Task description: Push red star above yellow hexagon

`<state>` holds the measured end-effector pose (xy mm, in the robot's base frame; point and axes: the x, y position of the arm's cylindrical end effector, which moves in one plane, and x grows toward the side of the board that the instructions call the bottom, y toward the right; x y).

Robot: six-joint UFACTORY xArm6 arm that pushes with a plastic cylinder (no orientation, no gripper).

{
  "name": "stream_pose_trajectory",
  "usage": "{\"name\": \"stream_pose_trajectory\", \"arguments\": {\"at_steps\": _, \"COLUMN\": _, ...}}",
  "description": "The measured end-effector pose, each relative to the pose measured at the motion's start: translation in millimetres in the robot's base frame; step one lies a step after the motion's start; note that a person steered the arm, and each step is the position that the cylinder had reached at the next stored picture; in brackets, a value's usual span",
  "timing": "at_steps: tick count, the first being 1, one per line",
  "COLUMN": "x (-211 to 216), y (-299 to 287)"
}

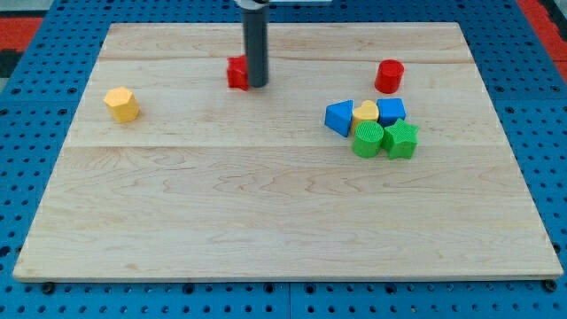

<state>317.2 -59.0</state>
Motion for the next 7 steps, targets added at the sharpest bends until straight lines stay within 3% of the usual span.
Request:
{"name": "stream_pose_trajectory", "arguments": {"at_steps": 1, "x": -8, "y": -61}}
{"name": "stream_pose_trajectory", "arguments": {"at_steps": 2, "x": -53, "y": -83}}
{"name": "stream_pose_trajectory", "arguments": {"at_steps": 3, "x": -75, "y": -73}}
{"name": "stream_pose_trajectory", "arguments": {"at_steps": 4, "x": -77, "y": -12}}
{"name": "stream_pose_trajectory", "arguments": {"at_steps": 5, "x": -121, "y": 8}}
{"name": "stream_pose_trajectory", "arguments": {"at_steps": 6, "x": -124, "y": -28}}
{"name": "stream_pose_trajectory", "arguments": {"at_steps": 7, "x": -104, "y": -114}}
